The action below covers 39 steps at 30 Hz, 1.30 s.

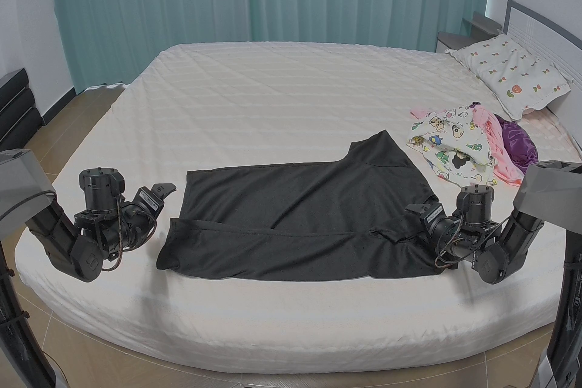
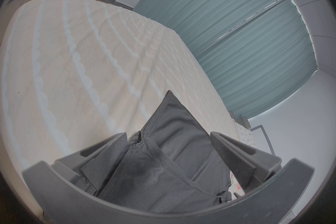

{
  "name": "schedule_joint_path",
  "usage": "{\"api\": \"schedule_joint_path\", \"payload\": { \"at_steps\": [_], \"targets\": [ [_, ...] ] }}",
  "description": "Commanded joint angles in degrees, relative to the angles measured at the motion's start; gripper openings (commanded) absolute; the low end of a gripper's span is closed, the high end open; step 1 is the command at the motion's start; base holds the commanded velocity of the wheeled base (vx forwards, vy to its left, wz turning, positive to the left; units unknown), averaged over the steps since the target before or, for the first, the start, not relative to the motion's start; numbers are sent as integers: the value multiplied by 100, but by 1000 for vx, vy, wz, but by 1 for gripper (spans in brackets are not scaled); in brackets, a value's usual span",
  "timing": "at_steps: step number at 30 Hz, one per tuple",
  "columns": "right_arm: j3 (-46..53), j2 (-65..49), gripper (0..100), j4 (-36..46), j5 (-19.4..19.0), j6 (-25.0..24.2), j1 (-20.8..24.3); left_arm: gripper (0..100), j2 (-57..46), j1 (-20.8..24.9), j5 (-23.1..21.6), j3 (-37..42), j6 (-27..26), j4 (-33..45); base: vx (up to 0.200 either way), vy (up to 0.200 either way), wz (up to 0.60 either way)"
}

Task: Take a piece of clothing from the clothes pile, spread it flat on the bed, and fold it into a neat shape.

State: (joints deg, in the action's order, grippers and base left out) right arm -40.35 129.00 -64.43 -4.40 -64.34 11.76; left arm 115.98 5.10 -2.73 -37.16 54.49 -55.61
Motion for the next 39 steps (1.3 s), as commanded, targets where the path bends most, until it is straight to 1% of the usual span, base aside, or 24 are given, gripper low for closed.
{"api": "schedule_joint_path", "payload": {
  "at_steps": [1,12,18,23,27,28,32,36,39],
  "targets": [
    [150,-147,0,0,9,9,19,100,30,0,1,-2,0,-2,0,0,0],
    [519,-701,0,71,1,18,36,100,39,0,1,-2,0,-2,0,0,0],
    [722,-1070,0,106,9,36,239,100,39,0,9,-11,0,-2,0,0,0],
    [801,-1466,0,229,1,53,247,100,39,0,1,-11,0,-2,0,0,0],
    [783,-1940,0,677,-8,62,247,100,39,0,1,-11,0,-2,0,0,0],
    [774,-2072,0,906,-8,71,309,100,39,0,9,-20,0,-2,0,0,0],
    [748,-2450,0,1345,-8,185,353,100,47,0,1,-20,0,-2,0,0,0],
    [722,-2793,0,1670,-8,282,362,100,47,0,1,-20,0,-2,0,0,0],
    [713,-2977,0,1758,-17,299,362,100,56,0,1,-20,0,-2,0,0,0]
  ]
}}
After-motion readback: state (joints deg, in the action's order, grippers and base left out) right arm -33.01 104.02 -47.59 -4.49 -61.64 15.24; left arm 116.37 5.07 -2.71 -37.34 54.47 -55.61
